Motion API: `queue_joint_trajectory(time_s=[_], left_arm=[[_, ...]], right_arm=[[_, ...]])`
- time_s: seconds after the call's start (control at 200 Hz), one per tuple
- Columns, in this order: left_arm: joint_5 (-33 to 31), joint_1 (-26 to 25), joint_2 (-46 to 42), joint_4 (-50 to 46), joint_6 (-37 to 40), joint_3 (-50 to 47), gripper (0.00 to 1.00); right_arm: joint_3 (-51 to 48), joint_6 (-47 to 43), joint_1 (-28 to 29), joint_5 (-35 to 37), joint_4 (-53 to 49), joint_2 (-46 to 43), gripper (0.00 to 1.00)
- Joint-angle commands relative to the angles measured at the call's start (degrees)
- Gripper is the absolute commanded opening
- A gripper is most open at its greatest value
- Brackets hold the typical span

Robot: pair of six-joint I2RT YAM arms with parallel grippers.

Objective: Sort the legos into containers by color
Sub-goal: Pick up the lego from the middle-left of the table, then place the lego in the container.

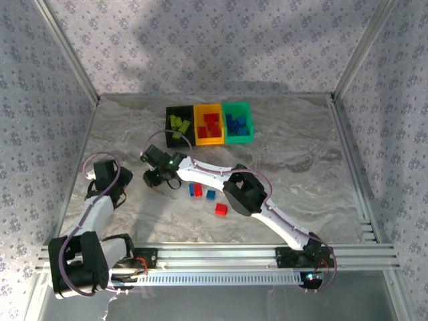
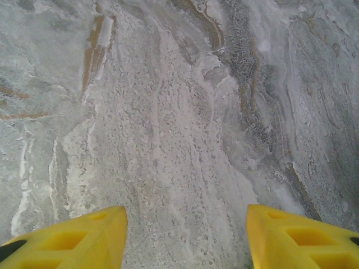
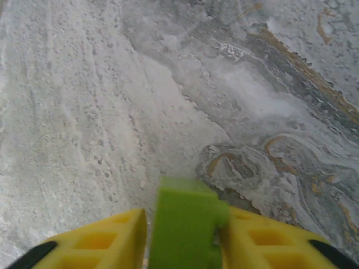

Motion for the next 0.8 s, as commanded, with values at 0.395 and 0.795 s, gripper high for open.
queue_joint_trajectory(time_s=[0.395,0.795], left_arm=[[9.6,0.0,3.5,8.4,1.6,-0.5,0.58],[8.9,-5.2,5.0,10.3,3.1,0.2,0.58]], right_arm=[[1.7,-1.6,-10.3,5.3,-1.1,-7.3,0.29],[17.5,-0.7,-18.3,6.2,-7.8,0.7,0.52]])
